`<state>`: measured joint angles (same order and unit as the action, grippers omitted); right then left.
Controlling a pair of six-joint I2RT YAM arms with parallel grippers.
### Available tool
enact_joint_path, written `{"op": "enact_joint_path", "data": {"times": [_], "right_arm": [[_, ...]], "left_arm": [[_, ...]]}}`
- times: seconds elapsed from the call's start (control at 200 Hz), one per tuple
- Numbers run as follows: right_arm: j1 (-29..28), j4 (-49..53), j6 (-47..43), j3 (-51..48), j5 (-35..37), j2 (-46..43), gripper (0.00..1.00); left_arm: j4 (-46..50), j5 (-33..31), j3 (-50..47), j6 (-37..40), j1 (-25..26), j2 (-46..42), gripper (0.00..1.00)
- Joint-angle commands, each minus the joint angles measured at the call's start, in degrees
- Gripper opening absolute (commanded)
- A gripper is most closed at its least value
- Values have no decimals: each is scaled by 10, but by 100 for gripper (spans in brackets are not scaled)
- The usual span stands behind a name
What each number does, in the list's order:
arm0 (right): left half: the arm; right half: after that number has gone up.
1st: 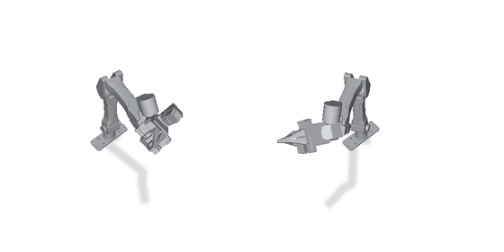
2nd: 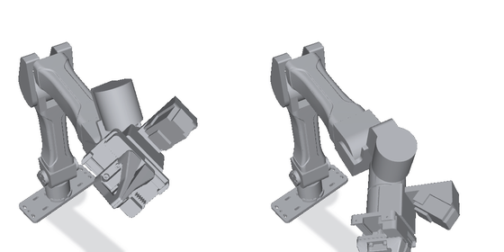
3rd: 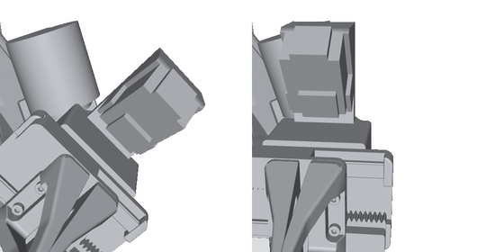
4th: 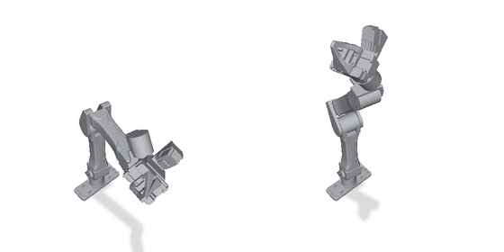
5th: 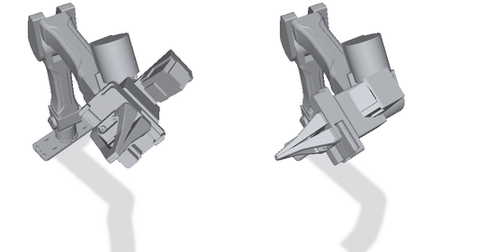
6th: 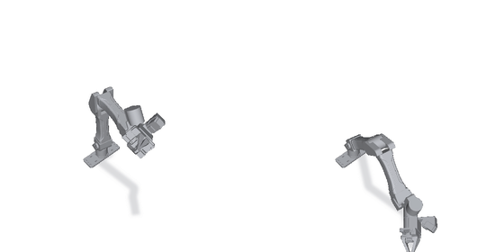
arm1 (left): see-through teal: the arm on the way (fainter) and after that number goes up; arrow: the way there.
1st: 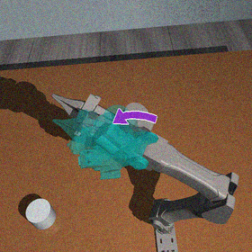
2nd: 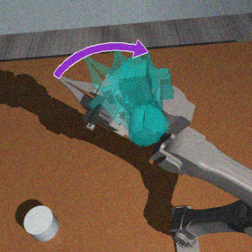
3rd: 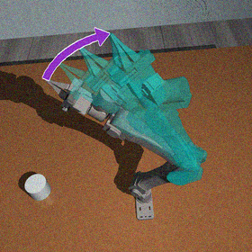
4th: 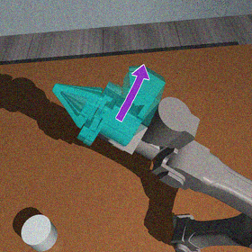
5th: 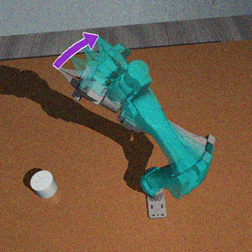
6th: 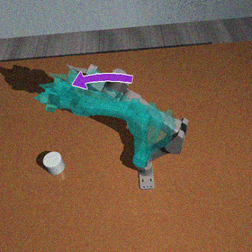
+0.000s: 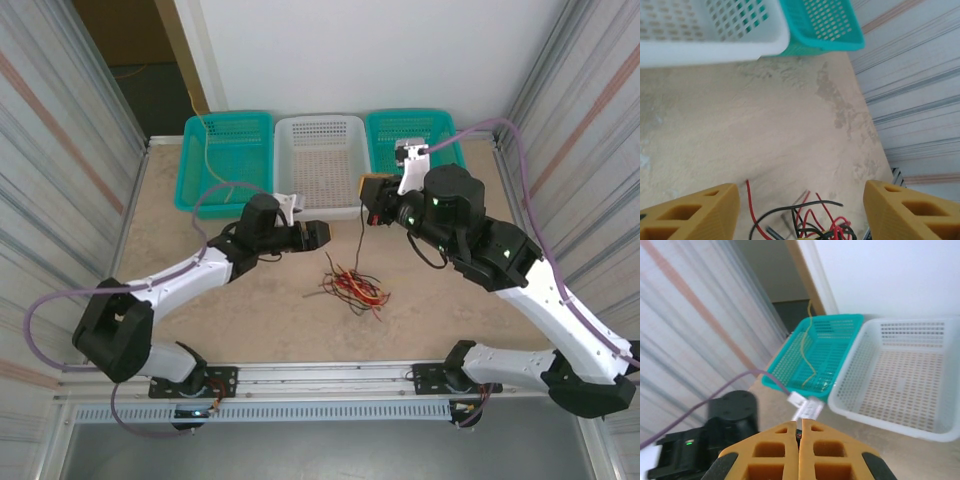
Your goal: Untangle the cables
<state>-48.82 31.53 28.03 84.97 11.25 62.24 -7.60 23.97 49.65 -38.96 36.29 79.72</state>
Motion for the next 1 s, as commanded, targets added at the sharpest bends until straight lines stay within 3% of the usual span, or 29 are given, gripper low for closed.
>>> {"op": "enact_joint_path", "data": {"times": [0.0, 0.14, 0.351, 0.531, 0.661, 0.716, 0.807, 0.992], "right_arm": [[31, -14, -3, 6, -36, -1, 0], [57, -22, 14, 0, -66, -3, 0], [95, -41, 48, -17, -115, -6, 0], [124, -52, 77, -25, -157, -6, 0], [138, -66, 95, -30, -184, -5, 0], [141, -71, 101, -33, -192, -4, 0], [144, -76, 108, -38, -200, -4, 0], [151, -79, 117, -60, -202, -8, 0]], "left_arm": [[-35, 33, 32, 57, 2, -54, 74], [-110, 106, 34, 104, 15, -76, 84], [-103, 145, 98, 170, 51, -15, 90], [-159, 194, 127, 146, 55, 46, 78], [-136, 178, 146, 168, 63, 71, 70], [-125, 171, 152, 177, 66, 78, 65], [-107, 171, 164, 194, 70, 88, 48], [-89, 147, 170, 205, 76, 91, 0]]}}
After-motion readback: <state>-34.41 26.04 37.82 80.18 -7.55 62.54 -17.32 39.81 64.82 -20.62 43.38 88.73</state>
